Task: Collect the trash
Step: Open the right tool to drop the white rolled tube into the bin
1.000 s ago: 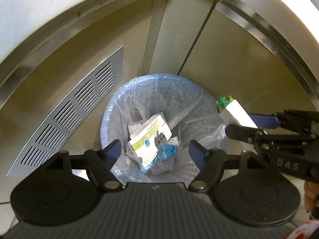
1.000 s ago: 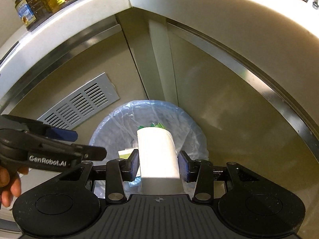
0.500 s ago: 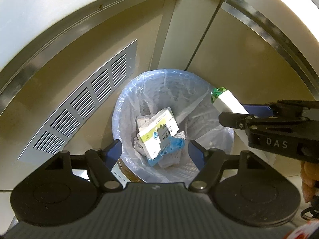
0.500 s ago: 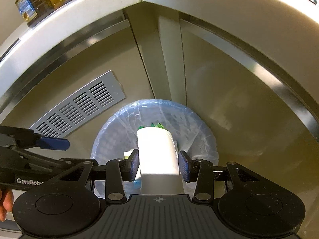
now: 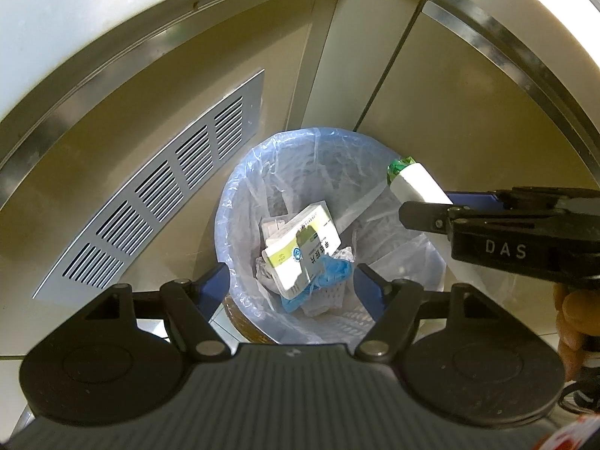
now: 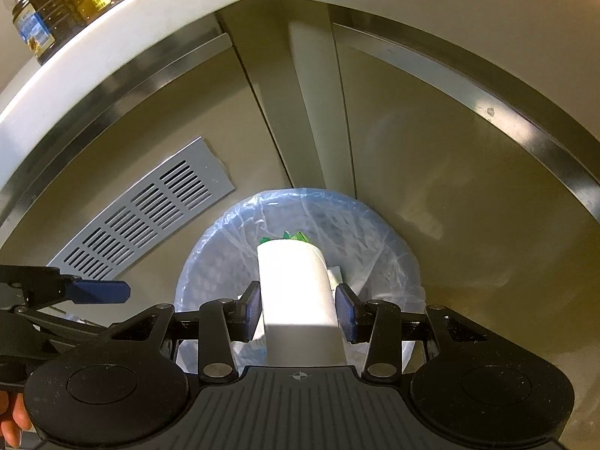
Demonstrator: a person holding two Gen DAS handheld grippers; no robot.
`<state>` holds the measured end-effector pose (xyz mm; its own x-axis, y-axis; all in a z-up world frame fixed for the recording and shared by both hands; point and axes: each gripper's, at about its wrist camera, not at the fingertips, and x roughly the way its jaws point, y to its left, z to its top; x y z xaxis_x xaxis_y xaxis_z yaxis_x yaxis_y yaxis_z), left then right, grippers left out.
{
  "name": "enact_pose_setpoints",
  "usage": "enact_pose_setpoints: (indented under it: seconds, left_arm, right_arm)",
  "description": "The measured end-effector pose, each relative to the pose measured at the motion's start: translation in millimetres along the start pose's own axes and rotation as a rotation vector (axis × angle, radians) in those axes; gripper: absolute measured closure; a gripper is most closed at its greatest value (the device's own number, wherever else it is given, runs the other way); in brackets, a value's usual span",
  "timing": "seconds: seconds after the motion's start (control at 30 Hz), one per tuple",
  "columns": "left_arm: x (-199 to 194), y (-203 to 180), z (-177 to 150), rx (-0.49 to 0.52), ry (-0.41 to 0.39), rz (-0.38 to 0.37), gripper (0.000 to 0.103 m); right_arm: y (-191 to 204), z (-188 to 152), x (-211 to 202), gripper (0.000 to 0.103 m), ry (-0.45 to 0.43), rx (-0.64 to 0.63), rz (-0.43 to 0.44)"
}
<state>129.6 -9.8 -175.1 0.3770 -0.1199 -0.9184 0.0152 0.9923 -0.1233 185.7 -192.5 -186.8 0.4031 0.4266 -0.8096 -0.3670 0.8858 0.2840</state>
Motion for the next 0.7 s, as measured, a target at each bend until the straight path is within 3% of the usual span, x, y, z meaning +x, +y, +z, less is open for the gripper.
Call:
enact_pose_setpoints:
  seconds: [0.1,0.17,0.5,0.7]
  left_arm:
    - [0,0,0,0.001,0.001,0.001,0.033]
    - [0,1,0,0.0,0.002,0.0,0.033]
    - [-11,0,1,0.002,-0.022,-0.01,0.033]
    - [-38,-12,9,0.042,-0.083,-0.038,0.033]
  right_arm:
    - [-1,2,2,0.059,-0.011,0.014,0.013]
    - [-1,3,3,0.046,-0.014,0.019,0.018]
    - [4,3,-18,0.045,-0.02,0.021,0.006]
    - [11,9,-63,0.045,-0.096,0.029,0.003]
